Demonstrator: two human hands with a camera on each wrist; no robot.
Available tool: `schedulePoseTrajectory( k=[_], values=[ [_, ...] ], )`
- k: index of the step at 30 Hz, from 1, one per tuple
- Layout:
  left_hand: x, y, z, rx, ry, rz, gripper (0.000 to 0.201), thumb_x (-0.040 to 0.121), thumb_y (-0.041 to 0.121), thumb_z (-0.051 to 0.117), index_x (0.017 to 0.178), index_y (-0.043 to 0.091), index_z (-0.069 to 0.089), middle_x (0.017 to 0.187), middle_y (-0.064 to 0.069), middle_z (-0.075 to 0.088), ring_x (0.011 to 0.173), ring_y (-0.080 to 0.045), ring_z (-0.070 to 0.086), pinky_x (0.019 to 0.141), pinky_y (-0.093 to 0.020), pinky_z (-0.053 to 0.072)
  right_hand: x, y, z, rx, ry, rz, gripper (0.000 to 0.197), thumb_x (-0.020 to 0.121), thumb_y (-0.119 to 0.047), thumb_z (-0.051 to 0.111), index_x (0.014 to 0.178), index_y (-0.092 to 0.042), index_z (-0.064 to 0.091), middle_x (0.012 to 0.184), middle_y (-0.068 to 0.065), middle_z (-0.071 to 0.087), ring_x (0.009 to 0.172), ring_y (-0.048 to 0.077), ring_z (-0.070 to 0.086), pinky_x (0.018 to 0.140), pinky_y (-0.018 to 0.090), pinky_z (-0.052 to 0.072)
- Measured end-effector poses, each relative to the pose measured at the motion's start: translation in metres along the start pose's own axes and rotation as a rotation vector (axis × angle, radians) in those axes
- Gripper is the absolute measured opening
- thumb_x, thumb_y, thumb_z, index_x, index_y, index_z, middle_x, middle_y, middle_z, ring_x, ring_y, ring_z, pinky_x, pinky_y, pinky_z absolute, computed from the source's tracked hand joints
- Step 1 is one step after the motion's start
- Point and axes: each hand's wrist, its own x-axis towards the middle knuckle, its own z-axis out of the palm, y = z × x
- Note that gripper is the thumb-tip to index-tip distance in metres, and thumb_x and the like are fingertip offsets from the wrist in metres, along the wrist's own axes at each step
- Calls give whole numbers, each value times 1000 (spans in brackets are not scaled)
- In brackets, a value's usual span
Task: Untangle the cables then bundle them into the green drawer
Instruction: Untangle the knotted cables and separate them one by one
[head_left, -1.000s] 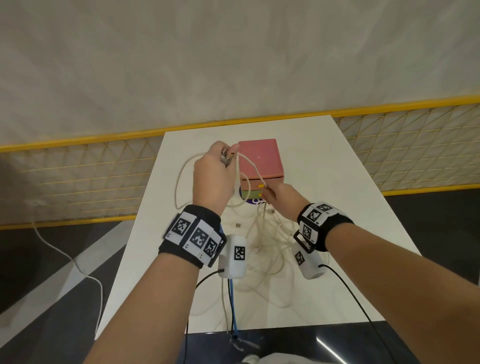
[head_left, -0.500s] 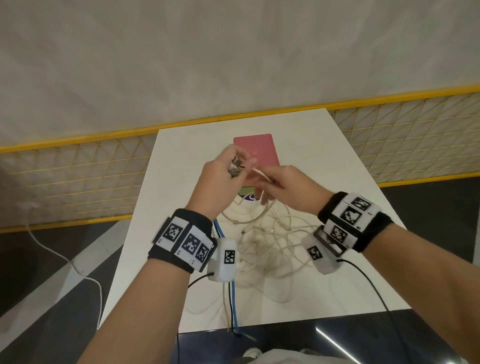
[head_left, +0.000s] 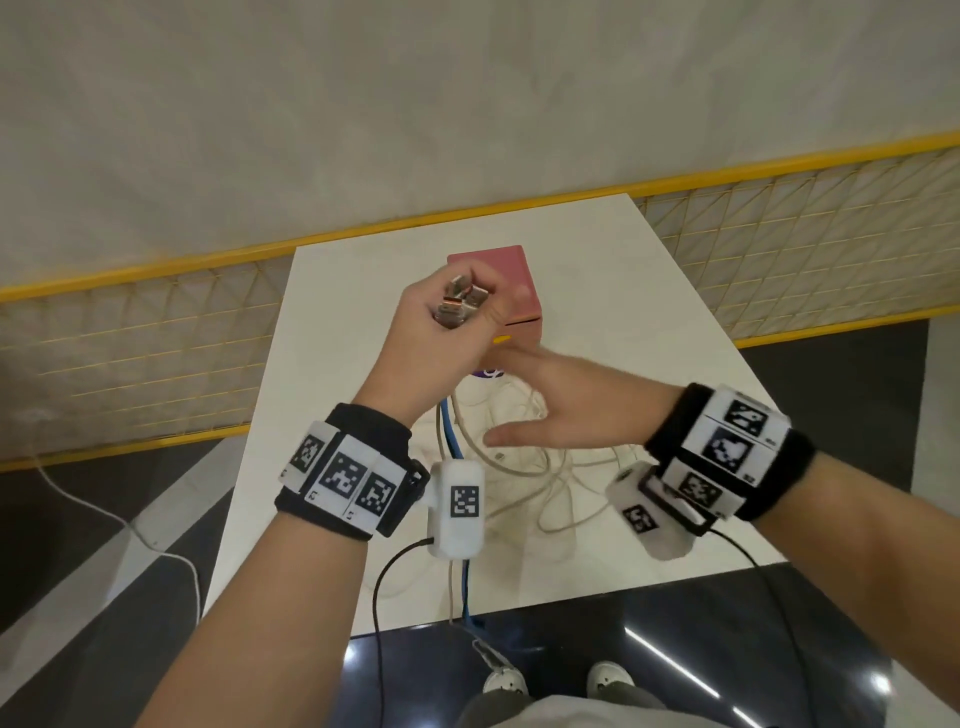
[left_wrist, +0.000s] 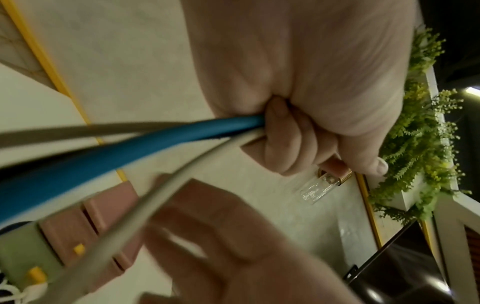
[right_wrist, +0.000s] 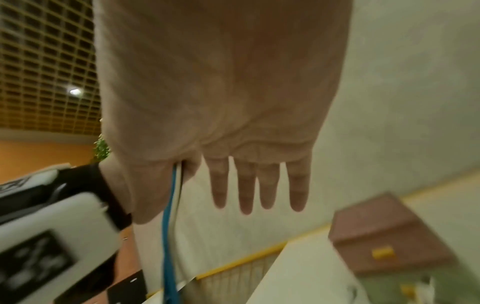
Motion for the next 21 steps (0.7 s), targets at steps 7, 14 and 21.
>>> schedulePoseTrajectory(
  k=[7,14,21],
  values=[
    [-4,3,-18,-54,223,2,22,94,24,64,74,22,55,55,12,44,43,-3,35,44,-16,29,-17,-5,47,-13,-519,76,21,95,-25,52,105,-12,65,100,4,70,90,18,63,86,34,51],
    [-9,4,-22,65,265,4,22,94,26,65,75,24,55,48,19,48,43,-1,35,48,-17,29,-19,-5,43,83,-382,40,23,100,-18,42,108,-17,63,98,-3,70,92,11,64,85,24,48],
    [-19,-3,-17,383,-173,-240,33,88,40,68,94,8,72,42,20,44,41,2,41,44,-8,29,2,8,14,123,485,32,25,94,-28,50,101,-9,65,86,4,72,80,17,68,75,35,53]
  ],
)
